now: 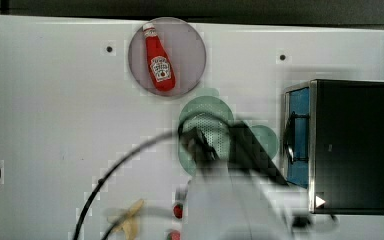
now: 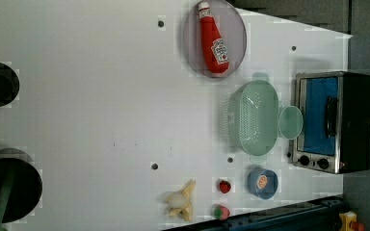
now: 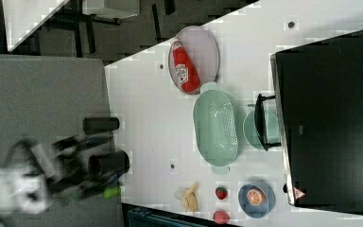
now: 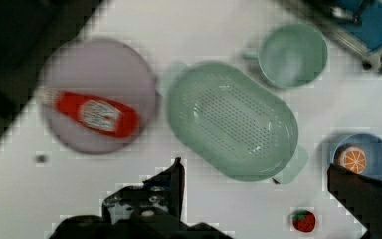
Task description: Drag strainer right to left.
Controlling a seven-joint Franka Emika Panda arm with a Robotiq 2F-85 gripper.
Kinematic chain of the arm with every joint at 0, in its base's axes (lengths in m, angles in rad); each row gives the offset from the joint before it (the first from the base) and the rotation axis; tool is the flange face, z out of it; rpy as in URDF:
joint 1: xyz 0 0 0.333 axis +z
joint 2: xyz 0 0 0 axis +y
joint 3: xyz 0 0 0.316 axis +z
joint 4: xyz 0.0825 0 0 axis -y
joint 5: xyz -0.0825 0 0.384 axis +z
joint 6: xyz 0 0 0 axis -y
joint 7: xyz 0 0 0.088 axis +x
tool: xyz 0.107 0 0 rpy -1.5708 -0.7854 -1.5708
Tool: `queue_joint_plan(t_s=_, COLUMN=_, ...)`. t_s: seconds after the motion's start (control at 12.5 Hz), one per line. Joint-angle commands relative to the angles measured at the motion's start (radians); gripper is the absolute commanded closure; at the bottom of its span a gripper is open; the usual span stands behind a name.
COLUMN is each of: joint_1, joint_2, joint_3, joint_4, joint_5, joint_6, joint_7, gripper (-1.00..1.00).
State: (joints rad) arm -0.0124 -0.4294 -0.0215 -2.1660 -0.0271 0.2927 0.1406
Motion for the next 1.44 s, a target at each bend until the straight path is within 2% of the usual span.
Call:
queue_joint_plan(t_s=0.08, joint_1=-0.007, joint_2=0.181, joint_3=0.0, joint_4=-0.132, joint_5=0.002, joint_6=0.116, joint_7=0.048, gripper=-1.0)
queue_joint_plan(t_s=0.32, joint_1=-0.007, joint_2=0.325, joint_3=0.001, joint_4=-0.178, joint_5=0.002, joint_6=0.315, joint_7=0.121, gripper=-1.0)
queue_joint_plan(t_s=0.8, joint_1=-0.002, joint_2=0.602, joint_3=0.042, joint_4=-0.2, joint_5=0.002, joint_6=0.613, joint_7=0.505, gripper=-1.0)
queue_joint_plan(t_s=0.96, joint_1=0.001, joint_2=0.678, joint_3=0.058, joint_4=-0.2, joint_5=0.002, joint_6=0.694, joint_7=0.567, gripper=-1.0)
queue_joint_plan(t_s=1.2, joint_1=0.003, joint_2=0.764, joint_3=0.07, joint_4=-0.213, joint_5=0.004, joint_6=0.784, joint_7=0.611, gripper=-1.0)
queue_joint_plan(t_s=1.44, joint_1=0.008, joint_2=0.791, joint_3=0.089, joint_4=-0.231, joint_5=0.004, joint_6=0.872, joint_7=0.688, gripper=-1.0)
